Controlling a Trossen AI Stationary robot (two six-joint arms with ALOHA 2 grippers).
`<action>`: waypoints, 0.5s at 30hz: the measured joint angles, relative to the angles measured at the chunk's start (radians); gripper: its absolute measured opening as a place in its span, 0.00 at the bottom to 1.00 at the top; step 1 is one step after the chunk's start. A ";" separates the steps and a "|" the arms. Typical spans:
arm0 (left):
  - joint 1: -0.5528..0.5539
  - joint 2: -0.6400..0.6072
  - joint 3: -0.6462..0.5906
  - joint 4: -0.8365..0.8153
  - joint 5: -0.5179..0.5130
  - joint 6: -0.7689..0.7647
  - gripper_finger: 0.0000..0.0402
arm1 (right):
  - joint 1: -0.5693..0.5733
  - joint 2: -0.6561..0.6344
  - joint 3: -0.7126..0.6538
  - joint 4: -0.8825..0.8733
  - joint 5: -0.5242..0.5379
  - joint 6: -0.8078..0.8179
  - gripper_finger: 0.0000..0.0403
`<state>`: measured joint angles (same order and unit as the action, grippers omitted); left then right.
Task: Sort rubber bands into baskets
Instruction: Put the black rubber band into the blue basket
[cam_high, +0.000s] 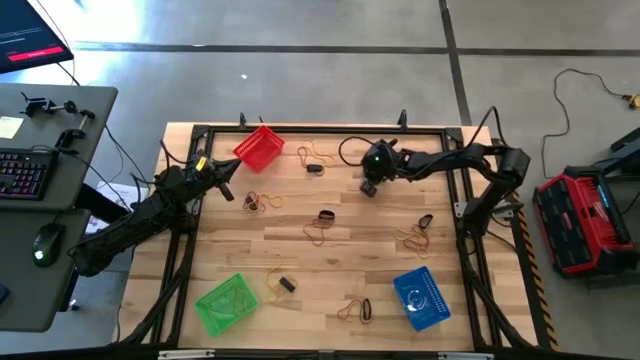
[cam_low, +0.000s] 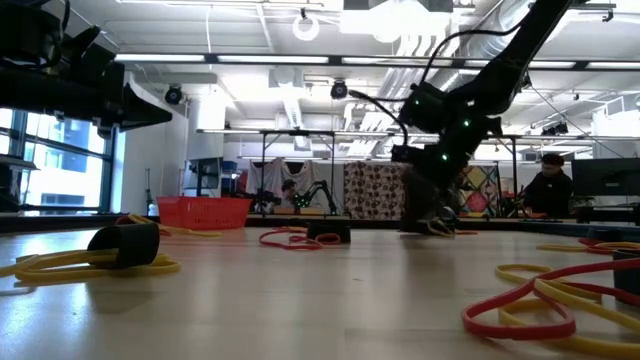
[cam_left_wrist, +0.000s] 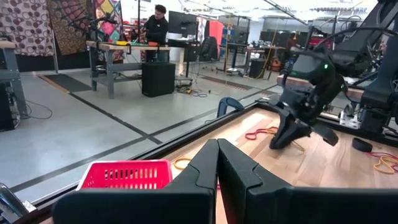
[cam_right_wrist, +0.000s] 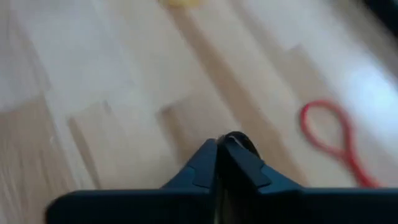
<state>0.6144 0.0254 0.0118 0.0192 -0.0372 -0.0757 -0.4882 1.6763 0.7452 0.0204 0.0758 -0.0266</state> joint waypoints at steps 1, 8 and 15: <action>0.000 0.000 0.000 0.000 0.000 0.000 0.00 | 0.008 -0.002 0.009 0.002 0.006 0.002 0.01; 0.000 0.000 0.000 0.000 0.000 0.000 0.00 | 0.069 -0.001 0.094 0.006 0.036 0.054 0.01; 0.000 0.000 0.000 0.000 0.000 0.000 0.00 | 0.119 -0.001 0.176 0.007 0.124 0.135 0.00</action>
<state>0.6147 0.0254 0.0116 0.0189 -0.0372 -0.0757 -0.3693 1.6749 0.9212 0.0277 0.2003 0.1087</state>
